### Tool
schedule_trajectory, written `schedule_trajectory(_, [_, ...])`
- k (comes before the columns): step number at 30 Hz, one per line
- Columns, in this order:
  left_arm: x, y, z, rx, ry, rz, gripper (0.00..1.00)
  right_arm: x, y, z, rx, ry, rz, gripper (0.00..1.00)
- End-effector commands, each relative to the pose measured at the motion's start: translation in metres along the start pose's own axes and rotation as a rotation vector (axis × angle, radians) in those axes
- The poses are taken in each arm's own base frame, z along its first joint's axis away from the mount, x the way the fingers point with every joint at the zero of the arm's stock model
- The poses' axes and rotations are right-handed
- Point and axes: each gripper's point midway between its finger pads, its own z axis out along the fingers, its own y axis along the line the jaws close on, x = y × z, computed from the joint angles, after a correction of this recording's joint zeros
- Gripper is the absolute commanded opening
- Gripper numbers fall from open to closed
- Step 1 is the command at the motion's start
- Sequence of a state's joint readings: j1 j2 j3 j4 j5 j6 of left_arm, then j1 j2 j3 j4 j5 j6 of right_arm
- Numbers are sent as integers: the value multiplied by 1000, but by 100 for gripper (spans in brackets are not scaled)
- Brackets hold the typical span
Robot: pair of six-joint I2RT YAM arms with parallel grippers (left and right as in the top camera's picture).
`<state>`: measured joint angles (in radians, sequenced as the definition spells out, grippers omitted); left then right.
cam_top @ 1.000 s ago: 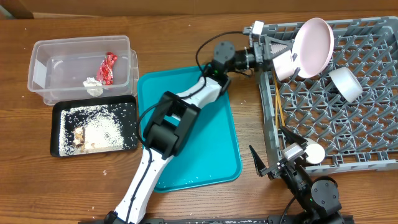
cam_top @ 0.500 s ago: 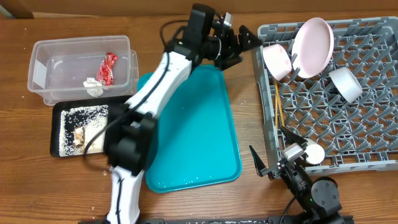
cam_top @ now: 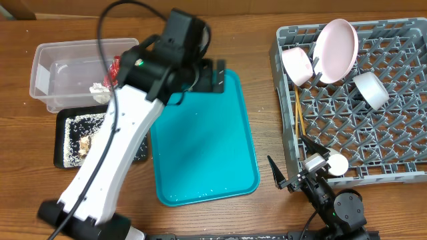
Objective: Sort waste into correct bins and load items into the dishwasher
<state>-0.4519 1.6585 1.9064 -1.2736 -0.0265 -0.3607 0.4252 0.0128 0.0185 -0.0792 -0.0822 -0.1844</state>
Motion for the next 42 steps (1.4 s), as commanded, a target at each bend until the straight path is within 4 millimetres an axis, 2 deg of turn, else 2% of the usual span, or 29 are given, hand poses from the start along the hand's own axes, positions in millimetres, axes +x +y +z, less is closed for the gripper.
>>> schedule_trajectory(1, [3,33,-29,-170,-56,55,100,2,0,0,0,-3,0,100])
schedule_trajectory(2, [12,38,-39,-184,-37,58,100,2,0,0,0,-3,0,100])
schedule_trajectory(6, [32,49,-51,-217,18,66,100,2,0,0,0,-3,0,100])
schedule_trajectory(10, [50,59,-54,-262,91,79,100,2,0,0,0,-3,0,100])
schedule_trajectory(14, [57,61,-55,-270,124,83,100,2,0,0,0,-3,0,100])
schedule_trajectory(21, [55,60,-54,-266,114,79,100,2,0,0,0,-3,0,100])
schedule_trajectory(26, [38,53,-51,-241,41,63,100,2,0,0,0,-3,0,100])
schedule_trajectory(42, [38,53,-51,-242,42,64,100,2,0,0,0,-3,0,100])
